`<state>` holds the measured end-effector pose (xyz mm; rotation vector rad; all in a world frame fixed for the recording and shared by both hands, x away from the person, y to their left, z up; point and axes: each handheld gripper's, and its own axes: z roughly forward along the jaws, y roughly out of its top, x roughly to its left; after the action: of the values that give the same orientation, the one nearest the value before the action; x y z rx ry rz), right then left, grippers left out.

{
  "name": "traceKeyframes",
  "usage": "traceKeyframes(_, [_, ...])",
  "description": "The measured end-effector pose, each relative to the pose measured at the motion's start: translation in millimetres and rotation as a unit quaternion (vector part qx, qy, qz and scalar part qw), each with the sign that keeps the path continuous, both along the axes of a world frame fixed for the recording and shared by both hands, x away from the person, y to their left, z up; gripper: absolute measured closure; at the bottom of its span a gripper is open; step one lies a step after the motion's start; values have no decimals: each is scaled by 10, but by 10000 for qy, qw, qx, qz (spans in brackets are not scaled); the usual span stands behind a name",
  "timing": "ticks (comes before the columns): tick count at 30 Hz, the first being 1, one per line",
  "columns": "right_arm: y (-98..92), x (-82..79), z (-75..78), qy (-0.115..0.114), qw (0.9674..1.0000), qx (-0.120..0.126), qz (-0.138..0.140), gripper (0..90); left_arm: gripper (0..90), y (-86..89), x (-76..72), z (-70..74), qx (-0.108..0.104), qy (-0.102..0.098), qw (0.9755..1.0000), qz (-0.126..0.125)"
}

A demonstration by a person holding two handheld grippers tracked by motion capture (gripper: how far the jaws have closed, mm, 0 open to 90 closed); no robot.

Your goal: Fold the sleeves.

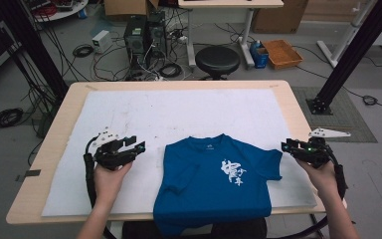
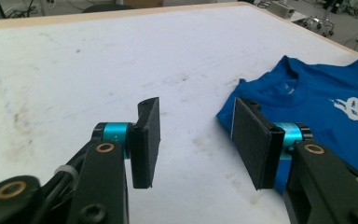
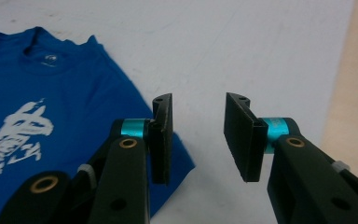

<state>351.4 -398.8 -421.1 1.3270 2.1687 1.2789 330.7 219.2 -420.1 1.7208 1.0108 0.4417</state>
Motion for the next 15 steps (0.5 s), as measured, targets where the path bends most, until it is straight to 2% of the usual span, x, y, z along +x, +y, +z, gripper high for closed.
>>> traceKeyframes(4, [-10, 61, -116, 371, 9992, 105, 39, 632, 521, -1, 34, -82, 134, 82, 9999, -47])
traceKeyframes(7, [-16, 66, -136, 528, 9984, 159, 156, 646, 520, -44, 39, -95, 282, 76, 9995, -130])
traceKeyframes(12, [-16, 52, -143, 639, 9973, 29, 371, 893, 521, -73, 48, -106, 415, 129, 9990, -104])
traceKeyframes(15, [18, 38, -91, 629, 9968, -10, 485, 897, 521, -52, 54, -113, 394, 142, 9991, -53])
